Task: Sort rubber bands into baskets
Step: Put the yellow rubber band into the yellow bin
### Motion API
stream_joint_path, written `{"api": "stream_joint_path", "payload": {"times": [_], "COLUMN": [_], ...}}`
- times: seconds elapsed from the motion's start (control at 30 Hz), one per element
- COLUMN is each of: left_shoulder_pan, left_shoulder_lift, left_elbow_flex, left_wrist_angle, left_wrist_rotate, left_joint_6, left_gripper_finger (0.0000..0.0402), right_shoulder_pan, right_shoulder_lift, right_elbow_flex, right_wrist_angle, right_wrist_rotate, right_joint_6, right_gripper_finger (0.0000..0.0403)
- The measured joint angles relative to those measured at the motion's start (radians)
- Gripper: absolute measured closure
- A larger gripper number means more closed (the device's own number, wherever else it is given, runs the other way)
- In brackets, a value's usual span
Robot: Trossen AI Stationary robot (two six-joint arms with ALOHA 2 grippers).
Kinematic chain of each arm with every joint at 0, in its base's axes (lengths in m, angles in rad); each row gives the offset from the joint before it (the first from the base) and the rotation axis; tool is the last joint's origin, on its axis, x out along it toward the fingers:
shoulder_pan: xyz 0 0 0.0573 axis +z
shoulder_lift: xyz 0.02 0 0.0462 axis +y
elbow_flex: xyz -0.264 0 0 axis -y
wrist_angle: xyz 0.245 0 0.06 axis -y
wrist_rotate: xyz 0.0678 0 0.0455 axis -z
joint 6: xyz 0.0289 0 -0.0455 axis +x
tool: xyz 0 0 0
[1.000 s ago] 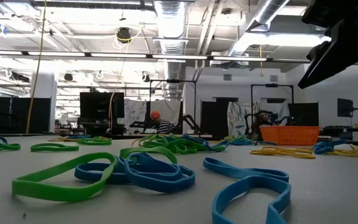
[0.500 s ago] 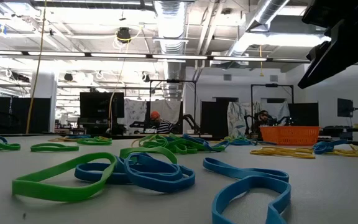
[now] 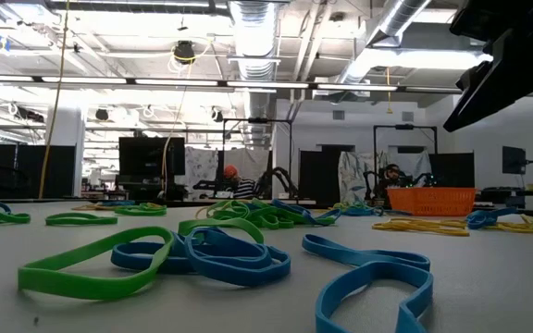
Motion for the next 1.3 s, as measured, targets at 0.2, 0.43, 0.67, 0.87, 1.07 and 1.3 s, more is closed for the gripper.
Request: {"api": "stream_joint_path", "payload": {"times": [0.2,0.43,0.67,0.87,1.07,1.3], "left_shoulder_pan": [0.0,0.038,0.183,0.414,0.7,1.051], "left_shoulder_lift": [0.002,0.002,0.001,0.001,0.001,0.001], "left_elbow_flex": [-0.029,-0.032,-0.032,-0.032,-0.032,-0.032], "left_wrist_angle": [0.013,-0.048,-0.228,-0.165,0.043,0.249], "left_wrist_rotate": [-0.001,-0.214,-0.573,-0.735,-0.775,-0.674], "left_joint_6": [-0.02,0.086,0.132,0.315,0.604,0.881], "left_gripper_finger": [0.0287,0.0241,0.0235,0.0235,0.0235,0.0235], "right_shoulder_pan": [0.0,0.0,0.0,0.0,0.0,0.0], "right_shoulder_lift": [0.0,0.0,0.0,0.0,0.0,0.0], "right_elbow_flex": [0.0,0.0,0.0,0.0,0.0,0.0], "right_wrist_angle": [0.0,0.0,0.0,0.0,0.0,0.0], "right_wrist_rotate": [0.0,0.0,0.0,0.0,0.0,0.0], "right_joint_6": [0.0,0.0,0.0,0.0,0.0,0.0], "right_gripper_finger": [0.0179,0.0179,0.0179,0.0179,0.0179,0.0179]}}
